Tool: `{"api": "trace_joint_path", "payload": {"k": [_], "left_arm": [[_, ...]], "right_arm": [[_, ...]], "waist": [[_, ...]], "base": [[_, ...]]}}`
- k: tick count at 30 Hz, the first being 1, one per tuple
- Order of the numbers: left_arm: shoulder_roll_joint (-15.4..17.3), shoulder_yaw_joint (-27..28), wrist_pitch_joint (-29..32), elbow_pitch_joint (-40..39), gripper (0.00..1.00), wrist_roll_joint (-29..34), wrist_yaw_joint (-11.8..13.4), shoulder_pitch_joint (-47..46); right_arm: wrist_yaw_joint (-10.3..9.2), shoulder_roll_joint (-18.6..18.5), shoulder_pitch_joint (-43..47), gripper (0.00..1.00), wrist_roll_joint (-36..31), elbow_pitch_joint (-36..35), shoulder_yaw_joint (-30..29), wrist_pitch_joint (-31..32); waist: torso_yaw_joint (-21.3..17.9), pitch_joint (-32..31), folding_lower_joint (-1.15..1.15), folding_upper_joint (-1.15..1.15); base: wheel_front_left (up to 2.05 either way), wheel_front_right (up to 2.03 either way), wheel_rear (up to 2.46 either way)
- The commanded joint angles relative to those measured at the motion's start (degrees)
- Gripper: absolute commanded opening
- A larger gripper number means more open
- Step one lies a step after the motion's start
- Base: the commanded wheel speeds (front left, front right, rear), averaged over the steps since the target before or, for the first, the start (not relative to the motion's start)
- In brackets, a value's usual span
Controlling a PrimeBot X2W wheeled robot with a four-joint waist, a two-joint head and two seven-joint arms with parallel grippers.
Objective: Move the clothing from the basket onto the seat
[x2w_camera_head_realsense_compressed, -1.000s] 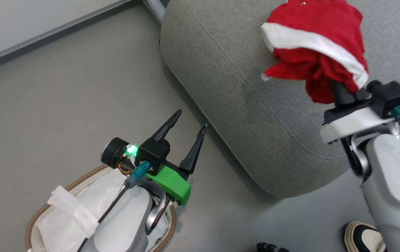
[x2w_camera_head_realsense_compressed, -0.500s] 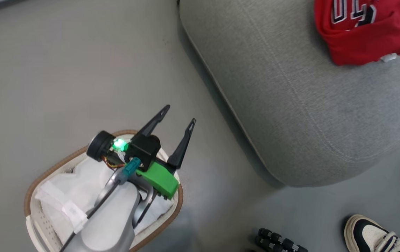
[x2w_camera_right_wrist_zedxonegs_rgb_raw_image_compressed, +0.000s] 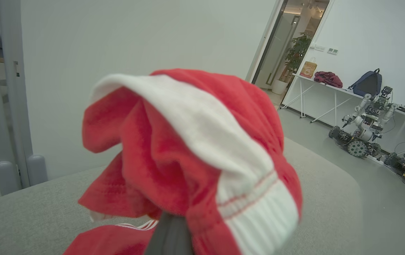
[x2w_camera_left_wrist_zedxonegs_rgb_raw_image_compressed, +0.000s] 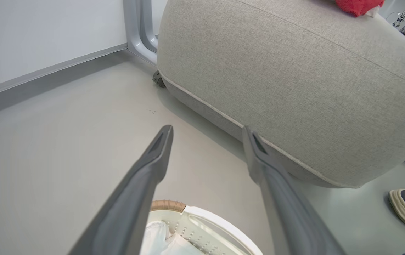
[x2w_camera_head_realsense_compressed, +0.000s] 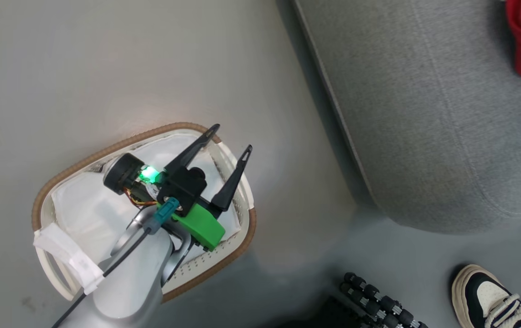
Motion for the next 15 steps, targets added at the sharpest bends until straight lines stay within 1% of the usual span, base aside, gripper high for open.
{"api": "trace_joint_path", "payload": {"k": [1,5,7,8,10,11,13,14,15], "left_arm": [[0.67,0.27,0.02,-0.06,1.00,-0.57,-0.17,-1.08],[1.27,0.52,0.02,-0.44,1.00,-1.01,-0.17,-0.96],[1.43,0.92,0.03,-0.70,1.00,-1.14,-0.17,-1.14],[1.40,1.14,0.02,-0.78,1.00,-1.24,-0.17,-1.15],[1.26,1.34,0.02,-0.74,1.00,-1.30,-0.17,-1.12],[1.10,1.37,0.02,-0.60,1.00,-1.35,-0.17,-1.02],[0.64,1.29,0.02,-0.51,1.00,-1.42,-0.17,-0.66],[0.37,0.95,0.02,-0.57,1.00,-1.52,-0.17,-0.26],[0.27,0.69,0.02,-0.52,1.00,-1.61,-0.17,0.13]], "right_arm": [[-0.08,0.62,-0.56,0.00,-0.60,0.51,-1.46,-0.11],[-0.08,2.27,1.15,0.00,-2.65,1.71,-4.39,-0.11],[-0.08,3.34,2.07,0.31,-3.19,1.56,-5.49,-0.11],[-0.08,3.96,2.88,0.42,-3.76,1.56,-5.55,-0.11],[-0.08,5.17,4.17,0.42,-3.51,1.12,-6.35,-0.11],[-0.08,5.68,4.92,0.44,-3.33,0.79,-6.62,-0.11],[-0.08,6.78,7.07,0.86,-3.35,0.44,-6.33,-0.11],[-0.08,7.57,8.38,1.00,-3.35,-0.21,-6.55,-0.11],[-0.08,7.99,9.42,1.00,-3.29,-0.56,-6.71,-0.11]], "waist": [[2.70,3.14,-0.01,0.00],[3.40,3.99,-0.01,0.00],[3.59,4.19,-0.01,0.00],[3.66,4.14,-0.01,0.00],[3.71,3.82,-0.01,0.00],[3.71,3.53,-0.01,0.00],[3.62,2.79,-0.01,0.00],[3.54,2.28,-0.01,0.00],[3.48,1.82,-0.01,0.00]], "base": [[0.00,0.00,0.00],[0.00,0.00,0.00],[0.00,0.00,0.00],[0.00,0.00,0.00],[0.00,0.00,0.00],[0.00,0.00,0.00],[0.00,0.00,0.00],[0.00,0.00,0.00],[0.00,0.00,0.00]]}}
